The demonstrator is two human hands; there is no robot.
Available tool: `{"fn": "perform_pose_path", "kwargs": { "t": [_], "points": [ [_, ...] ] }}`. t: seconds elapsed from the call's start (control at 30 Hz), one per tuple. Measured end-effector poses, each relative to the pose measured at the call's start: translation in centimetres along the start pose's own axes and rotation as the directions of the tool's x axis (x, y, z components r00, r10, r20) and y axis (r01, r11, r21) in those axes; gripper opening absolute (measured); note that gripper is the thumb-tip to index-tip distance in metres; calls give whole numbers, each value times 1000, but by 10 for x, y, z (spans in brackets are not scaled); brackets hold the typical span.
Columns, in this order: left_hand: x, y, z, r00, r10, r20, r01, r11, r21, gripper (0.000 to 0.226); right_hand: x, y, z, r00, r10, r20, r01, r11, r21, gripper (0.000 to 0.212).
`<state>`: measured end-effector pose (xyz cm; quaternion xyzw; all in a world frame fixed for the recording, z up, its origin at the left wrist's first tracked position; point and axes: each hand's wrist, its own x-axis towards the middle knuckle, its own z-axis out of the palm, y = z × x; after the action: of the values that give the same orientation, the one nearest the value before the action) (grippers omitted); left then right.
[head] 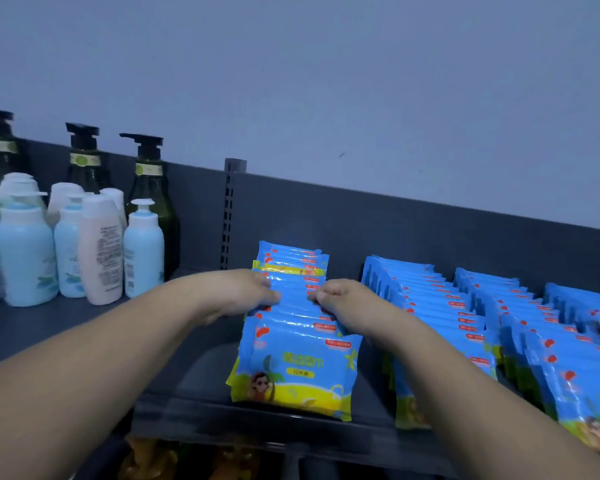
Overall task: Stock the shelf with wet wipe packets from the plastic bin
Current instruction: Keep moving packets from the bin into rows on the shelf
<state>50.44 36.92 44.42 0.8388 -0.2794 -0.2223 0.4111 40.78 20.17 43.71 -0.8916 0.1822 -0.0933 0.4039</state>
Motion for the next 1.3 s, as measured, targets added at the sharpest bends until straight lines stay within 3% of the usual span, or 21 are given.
{"fn": "perform_pose_path", "kwargs": {
  "t": [0.2, 0.27, 0.4, 0.47, 0.63, 0.77, 1.0, 1.13, 1.3],
  "points": [
    [11, -7, -10, 999, 27, -47, -37, 973, -227, 22, 1, 7, 5, 993, 74, -88, -49, 965, 256, 19],
    [11, -7, -9, 999, 34, -10, -35, 965, -260, 8, 3, 9, 4, 996, 74, -55, -58, 964, 259, 20],
    [17, -9, -2, 999, 37, 27, -26, 943, -331, 4, 4, 6, 3, 990, 134, 33, -138, 947, 289, 17],
    [22, -9, 1, 998, 29, 57, -8, 937, -348, 7, 4, 2, 6, 979, 188, 73, -202, 928, 314, 9],
    [25, -6, 0, 999, 11, 31, 0, 944, -329, 11, 10, 3, 5, 979, 198, 53, -203, 912, 357, 20],
    [39, -9, -11, 996, -38, -75, 11, 942, -335, 20, 12, -3, -3, 985, 172, -32, -155, 943, 295, 4],
    [81, -8, -17, 979, -62, -193, 5, 959, -283, 10, 28, -12, -11, 986, 150, -71, -132, 968, 213, 1],
    [102, -13, -18, 957, -97, -274, 28, 969, -244, 15, 45, -4, -2, 987, 138, -81, -124, 980, 158, 36],
    [118, -16, -20, 940, -94, -327, 18, 973, -229, 12, 55, -2, -6, 985, 20, -172, -24, 999, -25, 39]
  ]
}}
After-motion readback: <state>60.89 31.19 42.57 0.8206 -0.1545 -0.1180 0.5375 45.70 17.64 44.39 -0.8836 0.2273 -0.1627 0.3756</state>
